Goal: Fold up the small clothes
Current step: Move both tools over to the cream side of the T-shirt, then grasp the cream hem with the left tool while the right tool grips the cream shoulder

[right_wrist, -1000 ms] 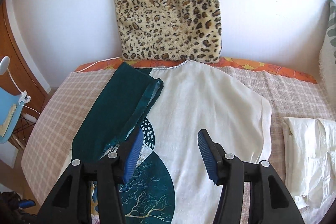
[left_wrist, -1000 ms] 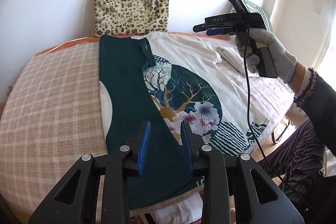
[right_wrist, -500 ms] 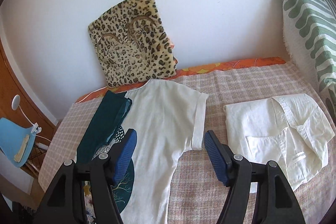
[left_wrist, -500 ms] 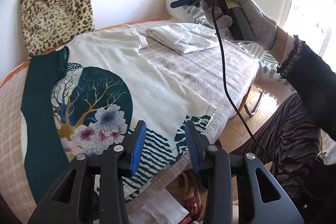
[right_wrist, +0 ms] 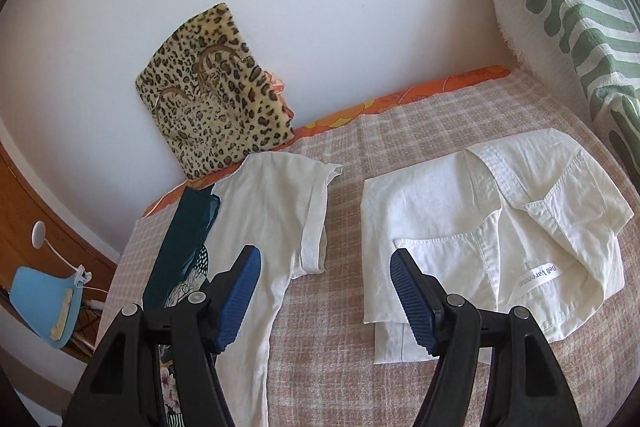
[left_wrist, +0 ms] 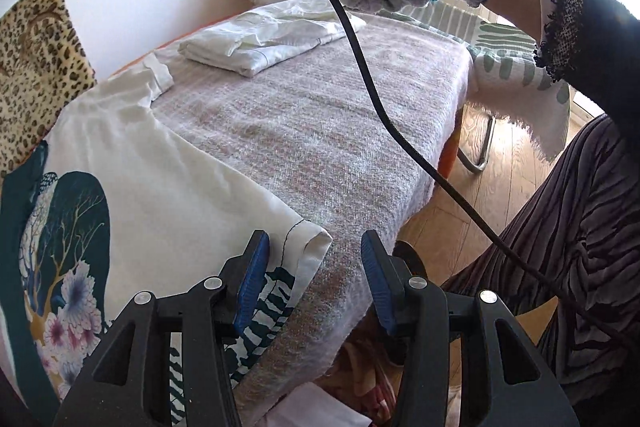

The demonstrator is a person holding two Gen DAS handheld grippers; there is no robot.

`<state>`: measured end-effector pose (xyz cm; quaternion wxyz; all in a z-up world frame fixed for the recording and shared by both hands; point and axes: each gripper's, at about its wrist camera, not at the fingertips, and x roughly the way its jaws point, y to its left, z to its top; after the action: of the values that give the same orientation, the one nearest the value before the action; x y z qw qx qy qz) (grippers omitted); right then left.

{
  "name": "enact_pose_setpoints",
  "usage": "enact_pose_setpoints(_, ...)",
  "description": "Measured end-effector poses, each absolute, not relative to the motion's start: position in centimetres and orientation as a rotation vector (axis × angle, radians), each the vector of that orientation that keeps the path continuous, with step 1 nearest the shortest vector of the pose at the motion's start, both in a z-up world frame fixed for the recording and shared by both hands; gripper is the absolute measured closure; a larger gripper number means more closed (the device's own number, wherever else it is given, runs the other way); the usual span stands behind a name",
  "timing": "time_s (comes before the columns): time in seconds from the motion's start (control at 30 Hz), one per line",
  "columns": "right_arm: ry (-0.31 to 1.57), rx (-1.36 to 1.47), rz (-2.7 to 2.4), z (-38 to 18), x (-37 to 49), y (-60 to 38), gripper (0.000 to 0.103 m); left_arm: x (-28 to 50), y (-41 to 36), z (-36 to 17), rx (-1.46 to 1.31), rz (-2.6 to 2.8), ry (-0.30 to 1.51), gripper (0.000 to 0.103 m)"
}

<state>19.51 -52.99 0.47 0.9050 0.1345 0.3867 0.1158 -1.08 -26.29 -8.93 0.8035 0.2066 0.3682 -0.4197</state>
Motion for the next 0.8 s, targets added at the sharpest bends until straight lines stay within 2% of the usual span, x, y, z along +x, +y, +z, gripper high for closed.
enact_pose_setpoints(0.1,0.814,0.259,0.259,0.1,20.4,-52.4,0.032,-0.5,-26.3,-9.3,0.412,-0.896,0.809,0.060)
enact_pose_setpoints(0.13,0.818,0.249,0.264,0.0,20.8,-52.1,0.032,-0.5,-26.2,-9.2,0.404,-0.897,0.807,0.068)
enact_pose_setpoints(0.17,0.824,0.237,0.271,0.0,21.3,-51.8,0.032,-0.3,-26.2,-9.2,0.398,-0.900,0.810,0.080)
enact_pose_setpoints(0.23,0.833,0.214,0.280,-0.2,22.6,-51.1,0.032,0.3,-26.2,-9.2,0.372,-0.911,0.826,0.092)
enact_pose_setpoints(0.27,0.838,0.206,0.282,-0.3,23.4,-50.8,0.032,0.6,-26.1,-9.1,0.349,-0.917,0.836,0.094)
enact_pose_setpoints(0.37,0.855,0.218,0.291,-0.7,26.5,-49.6,0.032,1.2,-25.5,-8.6,0.279,-0.927,0.846,0.098)
enact_pose_setpoints(0.8,1.024,0.289,0.196,-7.3,40.5,-45.2,0.033,2.2,-23.6,-7.3,0.088,-0.953,0.864,0.099)
